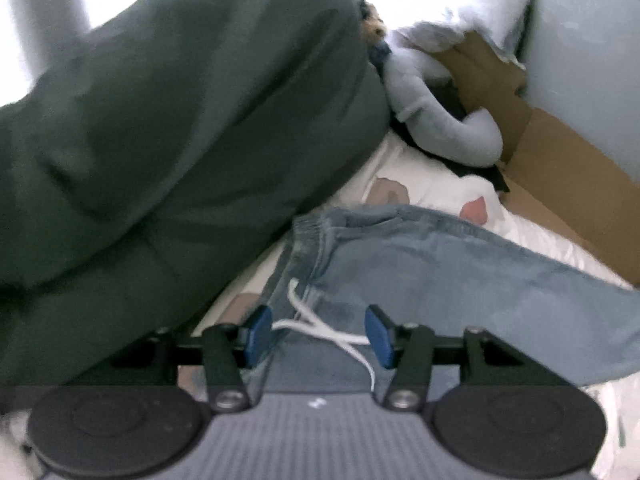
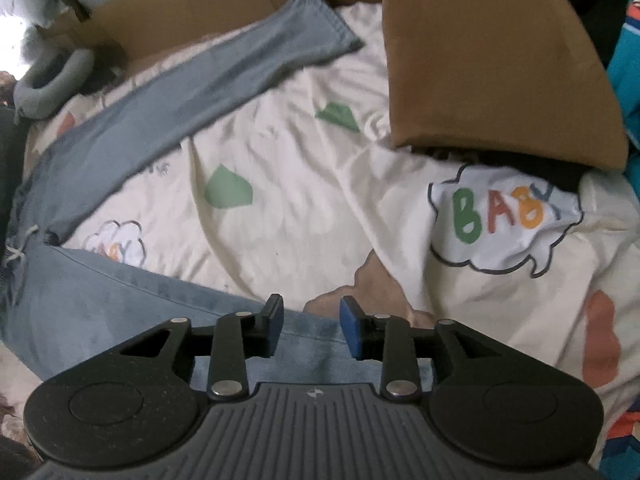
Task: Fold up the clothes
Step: 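Move both open grippers over the folded jeans toward the leg and waistband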
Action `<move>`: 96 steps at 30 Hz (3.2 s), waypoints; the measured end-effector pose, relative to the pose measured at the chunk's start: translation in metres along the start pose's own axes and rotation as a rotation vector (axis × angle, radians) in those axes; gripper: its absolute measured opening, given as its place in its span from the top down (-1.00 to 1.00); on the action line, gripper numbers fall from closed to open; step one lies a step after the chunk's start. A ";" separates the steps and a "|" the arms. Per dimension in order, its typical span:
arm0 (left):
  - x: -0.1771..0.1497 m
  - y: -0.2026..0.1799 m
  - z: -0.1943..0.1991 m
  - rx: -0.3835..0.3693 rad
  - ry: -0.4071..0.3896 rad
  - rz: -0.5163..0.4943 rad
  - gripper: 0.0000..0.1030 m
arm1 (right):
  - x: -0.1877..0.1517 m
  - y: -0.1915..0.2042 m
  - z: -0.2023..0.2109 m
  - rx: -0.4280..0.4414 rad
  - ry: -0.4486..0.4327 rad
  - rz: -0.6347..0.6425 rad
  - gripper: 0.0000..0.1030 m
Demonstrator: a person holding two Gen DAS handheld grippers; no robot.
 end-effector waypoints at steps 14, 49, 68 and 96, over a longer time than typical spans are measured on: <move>-0.048 0.017 0.087 0.011 0.032 0.010 -0.35 | 0.015 0.003 0.071 0.033 -0.086 0.062 0.15; -0.197 0.040 0.033 -0.047 0.201 0.076 -0.47 | -0.061 0.016 0.077 0.039 -0.015 0.275 -0.22; -0.280 0.042 -0.037 -0.049 0.342 0.066 -0.30 | -0.125 0.039 -0.002 0.045 0.205 0.436 -0.20; -0.321 0.062 -0.059 -0.026 0.436 0.125 -0.20 | -0.208 0.054 -0.038 0.087 0.260 0.684 -0.18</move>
Point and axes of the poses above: each gripper's, at about its wrist camera, not at the fingertips, and z roughly against the way its jaws point, y to its left, x to its top, the point moved 10 cm from there along -z, roughly the way its jaws point, and after that the axes turned 7 degrees about z, right-handed, at the moved point
